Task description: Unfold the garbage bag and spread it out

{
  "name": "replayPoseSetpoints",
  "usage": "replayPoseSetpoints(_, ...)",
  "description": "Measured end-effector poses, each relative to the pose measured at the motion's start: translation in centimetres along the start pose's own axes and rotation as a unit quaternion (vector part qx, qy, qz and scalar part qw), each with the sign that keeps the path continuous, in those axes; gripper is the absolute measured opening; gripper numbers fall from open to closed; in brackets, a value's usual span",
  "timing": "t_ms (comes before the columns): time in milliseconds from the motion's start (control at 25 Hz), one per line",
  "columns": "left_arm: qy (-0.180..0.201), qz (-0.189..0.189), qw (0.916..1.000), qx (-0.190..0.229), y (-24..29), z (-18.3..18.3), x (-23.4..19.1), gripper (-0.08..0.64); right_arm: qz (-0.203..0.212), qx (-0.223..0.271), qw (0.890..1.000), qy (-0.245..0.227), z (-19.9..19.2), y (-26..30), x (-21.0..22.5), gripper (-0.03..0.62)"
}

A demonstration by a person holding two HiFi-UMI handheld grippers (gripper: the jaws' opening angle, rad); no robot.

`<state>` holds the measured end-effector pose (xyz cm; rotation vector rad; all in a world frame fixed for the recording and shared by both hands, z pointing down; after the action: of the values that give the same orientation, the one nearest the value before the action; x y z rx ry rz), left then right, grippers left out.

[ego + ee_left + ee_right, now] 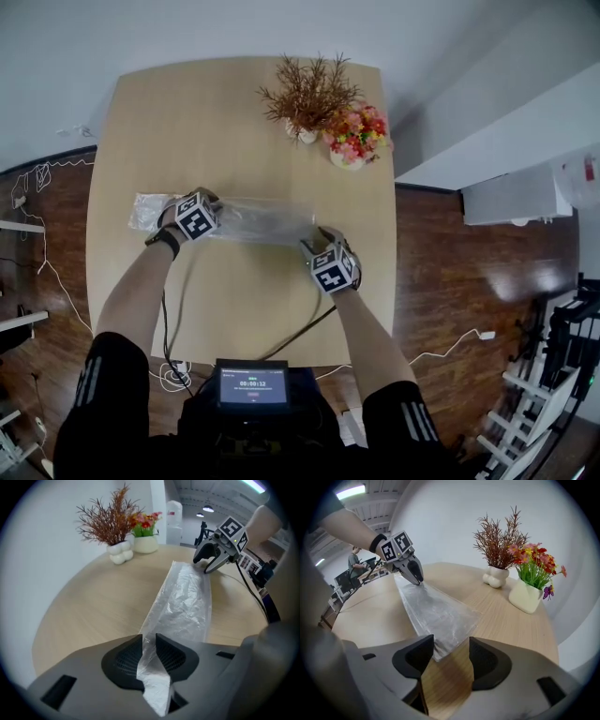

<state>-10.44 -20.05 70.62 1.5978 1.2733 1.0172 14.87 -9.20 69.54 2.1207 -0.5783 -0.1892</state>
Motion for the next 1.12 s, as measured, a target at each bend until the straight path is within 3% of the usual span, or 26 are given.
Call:
replayPoseSetpoints(200,0.016,-0.013,0.9998,-0.003,0.4,0.1,1.0,0.000,0.006,-0.001,1.000,0.008,-0.7,0.7,0.1,0.258)
replayPoseSetpoints(360,0.025,-0.002,0.9997,0.000,0.0,0.4,1.2,0.000,-0.001,-0.001,1.000,-0.005,0.1,0.0,0.1,0.258)
replayPoseSetpoints(680,0.068,0.059,0.9949,0.046,-3.5,2.0,1.7,0.000,0.003,-0.007,1.000,-0.010,-0.2,0.0,-0.2,0.258)
replayPoseSetpoints(880,0.126,0.115,0.9836,0.059,-5.3,2.3,2.5,0.000,0.010,-0.014,0.999,-0.046,0.3,-0.2,-0.6,0.281)
replayPoseSetpoints(1120,0.181,0.164,0.9669,0.073,-7.1,2.6,4.2,0.000,0.023,0.039,0.997,-0.067,3.2,-2.0,-1.2,0.279)
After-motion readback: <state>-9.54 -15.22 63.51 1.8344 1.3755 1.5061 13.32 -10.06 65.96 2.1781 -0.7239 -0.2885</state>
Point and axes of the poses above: the fingertips, and each gripper's own axes: y forward along the fingers, x to its right, z out of its top, the point moved 4 cm from there along -y, backward along the fingers, and after that the axes turned 9 degrees about y, right-handed, at the moved point
